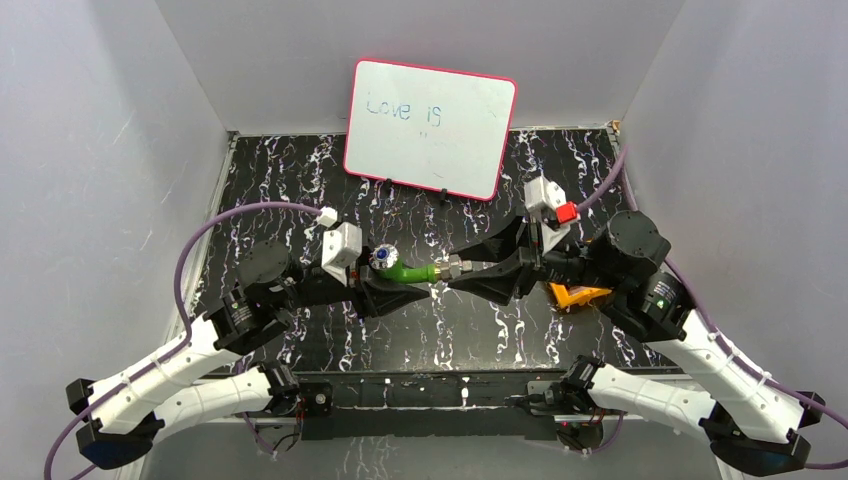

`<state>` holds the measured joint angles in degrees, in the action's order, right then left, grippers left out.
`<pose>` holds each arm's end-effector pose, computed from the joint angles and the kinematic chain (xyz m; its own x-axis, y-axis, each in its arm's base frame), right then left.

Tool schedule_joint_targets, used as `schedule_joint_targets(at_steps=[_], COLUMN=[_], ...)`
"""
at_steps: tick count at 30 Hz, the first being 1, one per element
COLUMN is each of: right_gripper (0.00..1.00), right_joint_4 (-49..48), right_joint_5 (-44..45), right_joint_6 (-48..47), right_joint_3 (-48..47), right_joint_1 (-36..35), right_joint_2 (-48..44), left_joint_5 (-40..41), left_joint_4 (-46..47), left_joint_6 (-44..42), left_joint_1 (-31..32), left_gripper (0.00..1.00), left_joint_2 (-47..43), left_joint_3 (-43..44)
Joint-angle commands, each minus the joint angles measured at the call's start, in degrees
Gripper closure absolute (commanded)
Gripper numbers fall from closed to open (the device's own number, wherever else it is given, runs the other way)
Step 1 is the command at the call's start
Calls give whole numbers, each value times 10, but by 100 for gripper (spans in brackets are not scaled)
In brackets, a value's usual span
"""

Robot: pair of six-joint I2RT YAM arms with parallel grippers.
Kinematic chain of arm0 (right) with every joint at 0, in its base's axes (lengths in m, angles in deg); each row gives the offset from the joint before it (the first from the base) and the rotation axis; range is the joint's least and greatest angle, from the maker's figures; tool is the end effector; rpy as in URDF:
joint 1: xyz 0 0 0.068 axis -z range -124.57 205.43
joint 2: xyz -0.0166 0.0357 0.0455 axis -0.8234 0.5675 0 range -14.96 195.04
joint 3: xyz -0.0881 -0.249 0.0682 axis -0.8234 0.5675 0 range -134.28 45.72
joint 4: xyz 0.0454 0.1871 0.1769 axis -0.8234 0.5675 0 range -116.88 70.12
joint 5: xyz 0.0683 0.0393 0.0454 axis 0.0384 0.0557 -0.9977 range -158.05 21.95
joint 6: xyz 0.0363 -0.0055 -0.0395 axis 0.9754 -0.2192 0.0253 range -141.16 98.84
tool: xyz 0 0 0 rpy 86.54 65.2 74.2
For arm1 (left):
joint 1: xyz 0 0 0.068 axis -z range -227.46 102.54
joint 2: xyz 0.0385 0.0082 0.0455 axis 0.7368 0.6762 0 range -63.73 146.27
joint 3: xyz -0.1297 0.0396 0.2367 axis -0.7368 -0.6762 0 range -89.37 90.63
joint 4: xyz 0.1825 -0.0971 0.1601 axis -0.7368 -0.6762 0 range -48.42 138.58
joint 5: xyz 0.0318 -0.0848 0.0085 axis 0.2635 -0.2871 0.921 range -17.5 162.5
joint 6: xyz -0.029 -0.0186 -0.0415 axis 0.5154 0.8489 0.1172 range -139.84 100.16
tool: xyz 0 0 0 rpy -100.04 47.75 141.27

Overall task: Install the water faucets
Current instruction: Screw the water faucet onto the adaptor.

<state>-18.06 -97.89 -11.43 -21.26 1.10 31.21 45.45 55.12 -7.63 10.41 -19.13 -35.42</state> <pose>0.0716 0.1302 0.4689 -0.0477 0.1849 -0.9816 -0.9948 0.0802 0.0634 0.0745 -0.1489 0.4268 -0.0662 -0.2485 -0.9664 0.9953 0.0520 -0.0816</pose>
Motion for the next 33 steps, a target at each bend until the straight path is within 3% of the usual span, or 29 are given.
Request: schedule_joint_targets(at_steps=[1,11,22,27,33], right_gripper=[100,100,99,70,28], right_joint_4=[20,68,133,109,74], right_joint_5=[16,71,132,136,150], right_joint_6=[103,249,368,377,353], right_joint_3=[-28,-53,-84,-85,-89], right_joint_1=[-2,-2,-2,-2,-1], right_joint_2=[29,51,73,70,66], left_joint_5=[10,40,51,48,49], left_joint_4=[82,149,204,194,188], left_joint_6=[-116,-299,-370,-370,-363], left_joint_1=[1,2,1,2,2], left_gripper=[100,100,100,100,100], left_joint_2=[-13,-32,-29,-29,-35], left_joint_3=[13,-30,-51,-51,-59])
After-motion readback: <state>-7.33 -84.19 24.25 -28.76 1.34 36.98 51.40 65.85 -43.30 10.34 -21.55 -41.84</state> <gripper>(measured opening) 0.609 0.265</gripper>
